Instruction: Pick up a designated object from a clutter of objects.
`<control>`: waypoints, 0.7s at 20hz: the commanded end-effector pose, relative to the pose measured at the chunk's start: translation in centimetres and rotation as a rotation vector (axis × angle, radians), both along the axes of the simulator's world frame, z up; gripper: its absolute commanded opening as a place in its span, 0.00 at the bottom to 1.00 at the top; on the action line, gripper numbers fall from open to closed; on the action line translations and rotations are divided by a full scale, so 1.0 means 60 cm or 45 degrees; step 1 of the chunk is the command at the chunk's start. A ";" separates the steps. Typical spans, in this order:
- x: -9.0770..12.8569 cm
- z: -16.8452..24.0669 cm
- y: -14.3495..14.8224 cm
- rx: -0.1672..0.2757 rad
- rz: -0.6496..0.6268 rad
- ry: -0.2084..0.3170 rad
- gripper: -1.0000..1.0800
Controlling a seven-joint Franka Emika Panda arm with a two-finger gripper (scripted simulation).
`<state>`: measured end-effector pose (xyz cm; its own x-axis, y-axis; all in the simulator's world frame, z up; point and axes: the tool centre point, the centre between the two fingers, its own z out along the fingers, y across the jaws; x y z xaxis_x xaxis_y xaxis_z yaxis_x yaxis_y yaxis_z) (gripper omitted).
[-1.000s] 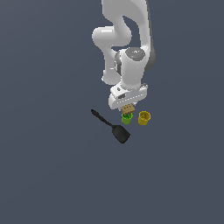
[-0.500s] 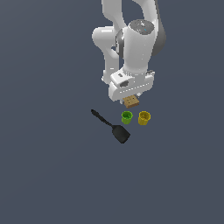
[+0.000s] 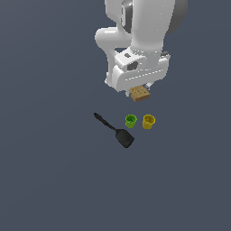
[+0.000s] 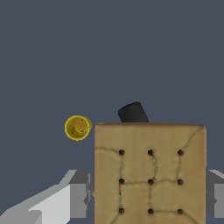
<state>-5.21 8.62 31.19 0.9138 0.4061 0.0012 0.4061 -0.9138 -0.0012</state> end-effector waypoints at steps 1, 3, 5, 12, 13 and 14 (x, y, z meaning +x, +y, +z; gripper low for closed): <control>0.010 0.032 0.001 0.000 0.000 0.001 0.00; 0.017 0.052 0.001 -0.001 0.000 0.001 0.00; 0.024 0.070 0.002 -0.001 0.000 0.001 0.00; 0.039 0.106 0.003 -0.002 -0.001 0.001 0.00; 0.040 0.109 0.003 -0.002 -0.001 0.001 0.00; 0.040 0.110 0.004 -0.002 -0.001 0.001 0.00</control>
